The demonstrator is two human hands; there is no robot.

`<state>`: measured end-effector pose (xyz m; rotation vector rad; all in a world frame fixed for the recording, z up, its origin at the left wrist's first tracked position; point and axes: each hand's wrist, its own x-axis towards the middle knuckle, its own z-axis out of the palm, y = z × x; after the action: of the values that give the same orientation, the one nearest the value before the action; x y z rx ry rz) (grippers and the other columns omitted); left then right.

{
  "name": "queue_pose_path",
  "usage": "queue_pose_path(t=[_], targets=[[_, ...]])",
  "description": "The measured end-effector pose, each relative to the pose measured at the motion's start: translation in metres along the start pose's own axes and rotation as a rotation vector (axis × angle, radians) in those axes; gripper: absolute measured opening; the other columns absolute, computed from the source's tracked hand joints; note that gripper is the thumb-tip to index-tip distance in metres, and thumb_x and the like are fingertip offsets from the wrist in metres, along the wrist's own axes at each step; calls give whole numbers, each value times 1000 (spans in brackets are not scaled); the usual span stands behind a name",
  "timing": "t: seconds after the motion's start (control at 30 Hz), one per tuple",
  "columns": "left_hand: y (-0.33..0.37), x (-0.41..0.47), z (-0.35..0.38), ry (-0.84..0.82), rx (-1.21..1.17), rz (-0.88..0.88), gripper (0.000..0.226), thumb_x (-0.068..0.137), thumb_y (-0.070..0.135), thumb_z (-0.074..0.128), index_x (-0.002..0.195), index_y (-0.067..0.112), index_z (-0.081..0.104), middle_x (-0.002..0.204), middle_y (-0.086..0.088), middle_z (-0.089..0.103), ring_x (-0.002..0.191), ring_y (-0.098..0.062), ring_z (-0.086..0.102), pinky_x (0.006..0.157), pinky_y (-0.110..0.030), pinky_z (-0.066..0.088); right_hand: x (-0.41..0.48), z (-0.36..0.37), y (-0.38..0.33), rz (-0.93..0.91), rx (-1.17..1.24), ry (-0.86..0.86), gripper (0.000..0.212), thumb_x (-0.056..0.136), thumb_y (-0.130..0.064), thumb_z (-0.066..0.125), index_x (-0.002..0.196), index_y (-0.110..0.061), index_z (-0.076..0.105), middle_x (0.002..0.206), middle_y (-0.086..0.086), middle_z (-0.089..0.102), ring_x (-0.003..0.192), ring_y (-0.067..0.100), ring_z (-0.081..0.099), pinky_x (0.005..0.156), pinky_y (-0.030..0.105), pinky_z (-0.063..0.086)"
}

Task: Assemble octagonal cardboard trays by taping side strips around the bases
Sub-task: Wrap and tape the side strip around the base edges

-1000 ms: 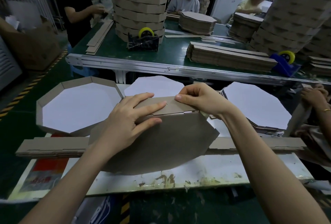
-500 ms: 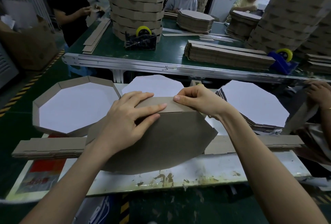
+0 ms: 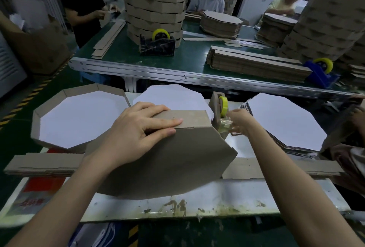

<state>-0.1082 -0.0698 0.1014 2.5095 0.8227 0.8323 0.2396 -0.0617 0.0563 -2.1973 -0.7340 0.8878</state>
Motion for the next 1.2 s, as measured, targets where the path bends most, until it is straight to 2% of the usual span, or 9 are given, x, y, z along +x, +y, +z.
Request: queue_pose_path(t=[0.13, 0.27, 0.43, 0.57, 0.7, 0.8, 0.93, 1.07, 1.2], targets=[[-8, 10, 0, -12, -16, -32, 33, 85, 65, 38, 116, 65, 49, 124, 31, 46, 118, -2, 42, 92, -26, 37, 47, 10, 26, 125, 34, -65, 33, 96, -9, 57, 127, 2, 51, 116, 18, 60, 95, 32, 63, 61, 40, 57], [-13, 23, -1, -37, -20, -41, 28, 85, 66, 39, 110, 72, 48, 119, 43, 39, 114, 11, 37, 91, -13, 31, 91, 21, 32, 134, -54, -37, 27, 94, -5, 59, 119, 0, 53, 109, 19, 61, 99, 32, 66, 77, 43, 60], [-16, 35, 2, -54, -34, -61, 26, 84, 66, 40, 108, 73, 49, 118, 46, 40, 116, 13, 38, 90, -13, 34, 127, 22, 30, 170, -232, -9, 11, 96, -5, 55, 102, 0, 48, 84, 13, 53, 67, 23, 56, 49, 33, 45], [-20, 42, 4, -64, -22, -75, 28, 82, 69, 40, 108, 73, 49, 119, 44, 41, 119, 10, 39, 90, -16, 36, 146, 24, 30, 207, -326, 5, 14, 96, -6, 57, 88, 1, 49, 90, 16, 60, 66, 25, 58, 42, 30, 49], [-22, 43, 6, -47, -19, -73, 30, 83, 69, 41, 111, 75, 47, 122, 42, 44, 118, 9, 41, 90, -17, 38, 160, 25, 38, 243, -27, 46, 4, 97, -4, 53, 97, 0, 53, 80, 13, 52, 68, 26, 56, 55, 35, 55], [-22, 44, 6, -33, -16, -64, 30, 84, 69, 41, 113, 74, 47, 122, 42, 46, 116, 7, 43, 89, -18, 40, 161, 25, 40, 255, 258, -5, 16, 100, -8, 48, 83, -9, 49, 76, 8, 53, 61, 20, 51, 36, 25, 46], [-20, 43, 6, -19, -20, -55, 30, 84, 69, 41, 113, 75, 45, 119, 45, 44, 116, 9, 43, 88, -16, 40, 153, 30, 46, 329, 551, 165, 15, 97, -17, 57, 106, -6, 53, 89, 11, 62, 65, 19, 60, 54, 27, 46], [-18, 41, 5, -11, -29, -47, 29, 84, 67, 43, 112, 74, 47, 117, 46, 45, 114, 8, 44, 86, -15, 39, 135, 32, 57, 324, 797, 311, 10, 87, -9, 51, 97, -6, 53, 75, 5, 56, 56, 14, 54, 47, 28, 43], [-17, 39, 4, -7, -33, -45, 28, 84, 66, 44, 111, 74, 48, 116, 50, 44, 114, 9, 44, 86, -13, 37, 118, 43, 77, 253, 884, 392, 18, 88, -18, 58, 100, -5, 60, 80, 3, 61, 68, 16, 62, 60, 29, 53]])
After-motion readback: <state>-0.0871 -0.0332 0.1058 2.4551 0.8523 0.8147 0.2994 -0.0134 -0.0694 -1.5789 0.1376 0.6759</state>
